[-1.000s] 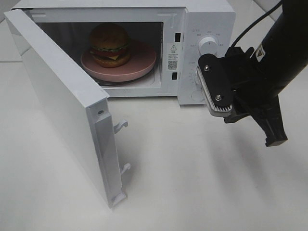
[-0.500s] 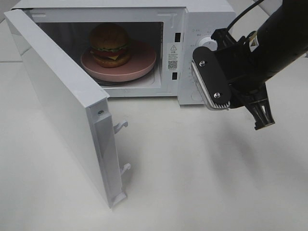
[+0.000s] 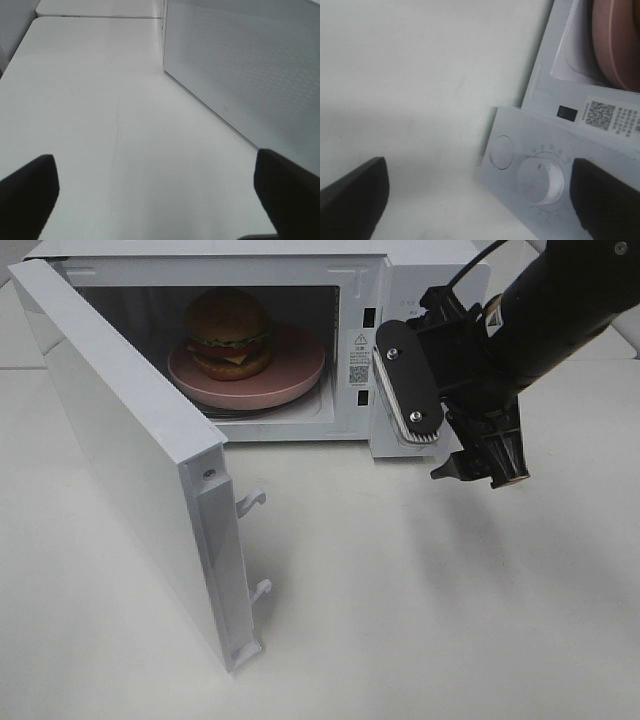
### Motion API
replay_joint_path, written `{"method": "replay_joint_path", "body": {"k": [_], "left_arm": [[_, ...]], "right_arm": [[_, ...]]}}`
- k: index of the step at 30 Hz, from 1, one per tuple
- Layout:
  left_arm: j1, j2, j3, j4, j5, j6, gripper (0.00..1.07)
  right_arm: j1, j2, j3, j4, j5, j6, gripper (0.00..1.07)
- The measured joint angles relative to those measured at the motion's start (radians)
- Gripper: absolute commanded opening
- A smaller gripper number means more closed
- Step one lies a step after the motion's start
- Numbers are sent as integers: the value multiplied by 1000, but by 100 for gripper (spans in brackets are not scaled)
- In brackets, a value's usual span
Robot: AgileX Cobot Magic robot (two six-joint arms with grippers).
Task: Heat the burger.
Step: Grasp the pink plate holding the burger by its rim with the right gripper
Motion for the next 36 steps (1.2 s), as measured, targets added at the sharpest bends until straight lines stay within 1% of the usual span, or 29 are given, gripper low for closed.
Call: {"method": "replay_joint_path", "body": {"k": [2,6,11,14,16,19,25,27,31,32,36], "left_arm": [[0,0,0,0,0,0,98],[0,0,0,0,0,0,98],[0,0,0,0,0,0,98],[0,0,0,0,0,0,98],[0,0,0,0,0,0,98],[0,0,0,0,0,0,98],[0,0,0,0,0,0,98],[0,0,0,0,0,0,98],[0,0,0,0,0,0,98],[0,0,0,0,0,0,98],[0,0,0,0,0,0,98]], "right_arm": [[19,36,-39,-8,-24,3,93],[39,64,-65,-10,-43,3,93],[68,130,-127,-26,-56,3,92],[70,139,-137,-30,-63,3,91],[92,171,-178,-33,-80,3,91],[105,201,-208,-33,-96,3,90],[118,252,-250,-34,-106,3,90],[121,282,-283,-34,-120,7,89],[121,311,-315,-33,-121,13,89],[121,333,-339,-34,-121,14,88],[121,364,-372,-34,-122,14,88]]}}
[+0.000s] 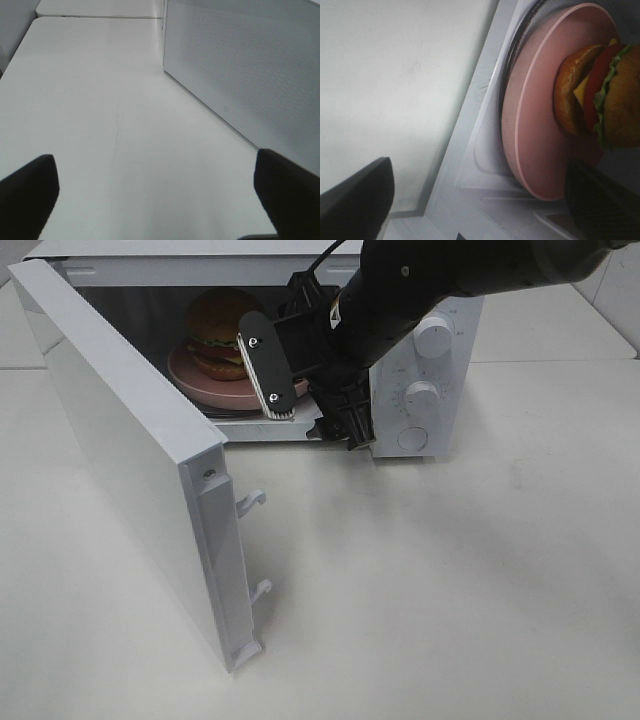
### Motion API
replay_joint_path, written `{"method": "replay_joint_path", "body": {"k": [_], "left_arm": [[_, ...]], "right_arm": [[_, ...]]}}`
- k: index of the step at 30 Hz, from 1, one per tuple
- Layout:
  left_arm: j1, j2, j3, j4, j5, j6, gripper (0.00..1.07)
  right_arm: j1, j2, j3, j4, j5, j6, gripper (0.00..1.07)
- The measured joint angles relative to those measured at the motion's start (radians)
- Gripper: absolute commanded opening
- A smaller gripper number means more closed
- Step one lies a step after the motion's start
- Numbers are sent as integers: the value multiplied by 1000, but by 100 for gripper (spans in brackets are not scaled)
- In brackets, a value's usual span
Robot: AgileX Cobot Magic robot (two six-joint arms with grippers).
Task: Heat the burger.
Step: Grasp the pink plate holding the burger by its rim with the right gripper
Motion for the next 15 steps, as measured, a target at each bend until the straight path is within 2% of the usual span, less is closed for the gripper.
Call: {"method": "replay_joint_path", "body": {"k": [15], "left_arm": [[0,0,0,0,0,0,98]], "right_arm": [[0,195,-190,1,-4,60,86]]}}
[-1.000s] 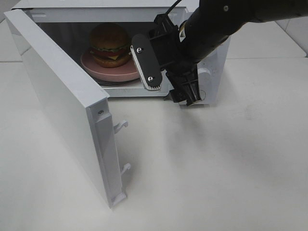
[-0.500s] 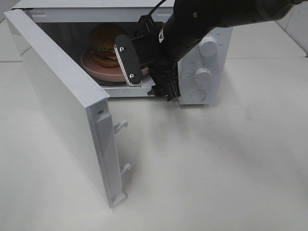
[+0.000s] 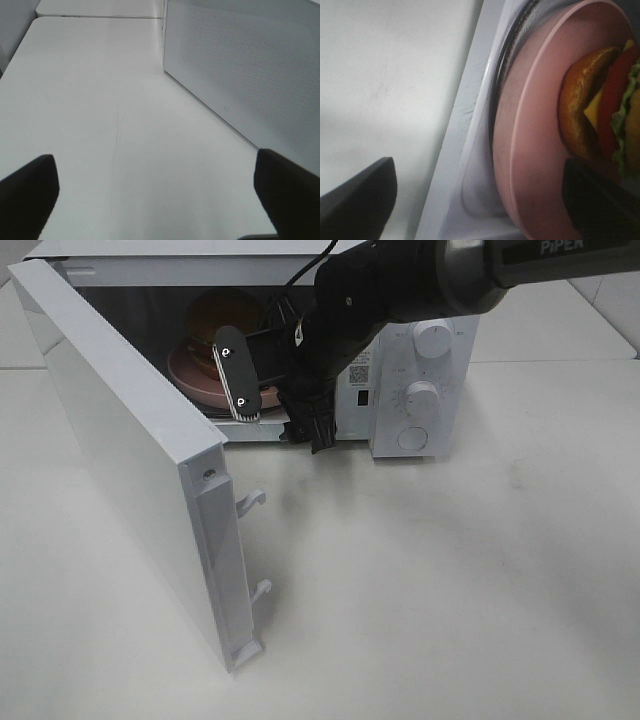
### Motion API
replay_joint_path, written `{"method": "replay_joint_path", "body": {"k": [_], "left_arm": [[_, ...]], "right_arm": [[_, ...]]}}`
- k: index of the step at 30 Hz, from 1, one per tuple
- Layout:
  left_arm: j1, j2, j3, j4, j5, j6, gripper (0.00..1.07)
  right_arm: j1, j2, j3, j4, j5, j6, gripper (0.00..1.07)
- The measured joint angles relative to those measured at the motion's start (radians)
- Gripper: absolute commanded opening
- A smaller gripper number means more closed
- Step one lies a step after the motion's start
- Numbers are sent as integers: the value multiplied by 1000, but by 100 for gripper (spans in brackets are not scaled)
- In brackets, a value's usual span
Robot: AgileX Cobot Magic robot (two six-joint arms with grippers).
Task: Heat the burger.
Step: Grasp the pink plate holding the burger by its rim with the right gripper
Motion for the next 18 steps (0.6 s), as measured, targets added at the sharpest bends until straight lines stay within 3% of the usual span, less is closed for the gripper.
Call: {"method": "replay_joint_path", "body": {"k": [13,18], "left_arm": [[0,0,0,0,0,0,98],[0,0,0,0,0,0,98]], "right_arm": [[0,158,-204,0,29,60,82],[-5,191,-237,0,47,60,81]]}}
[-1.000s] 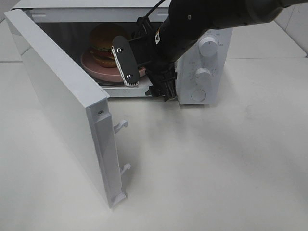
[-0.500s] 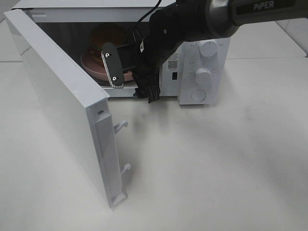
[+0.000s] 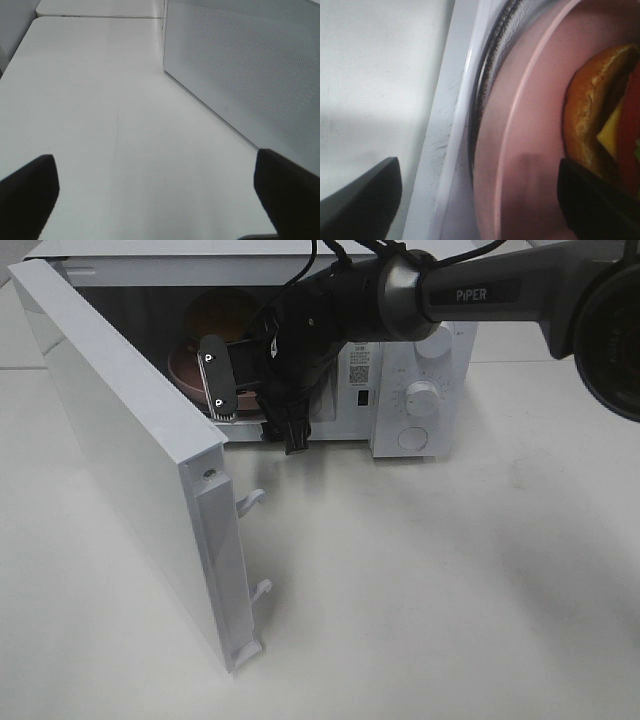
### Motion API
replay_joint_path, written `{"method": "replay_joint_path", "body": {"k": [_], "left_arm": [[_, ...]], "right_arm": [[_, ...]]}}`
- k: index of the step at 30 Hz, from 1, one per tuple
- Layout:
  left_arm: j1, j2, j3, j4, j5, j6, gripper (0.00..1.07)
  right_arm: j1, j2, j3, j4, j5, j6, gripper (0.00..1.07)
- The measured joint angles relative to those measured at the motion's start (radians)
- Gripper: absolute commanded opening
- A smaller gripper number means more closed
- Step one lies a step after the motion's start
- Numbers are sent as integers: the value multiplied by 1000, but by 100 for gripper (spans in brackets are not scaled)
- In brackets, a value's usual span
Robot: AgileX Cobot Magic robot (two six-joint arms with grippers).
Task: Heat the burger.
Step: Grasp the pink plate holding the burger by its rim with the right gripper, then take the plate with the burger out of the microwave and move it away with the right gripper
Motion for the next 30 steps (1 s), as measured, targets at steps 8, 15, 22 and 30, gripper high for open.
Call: {"method": "replay_joint_path", "body": {"k": [8,15,22,30], "left_arm": [[0,0,0,0,0,0,98],[0,0,0,0,0,0,98],[0,0,0,0,0,0,98],[0,0,0,0,0,0,98]], "right_arm": [[-23,33,-26,19,3,0,77],[-36,61,-28,63,-13,-8,41],[-26,45,-34,105,23,-9,0],[-33,46,-43,132,5,-94,0]]}}
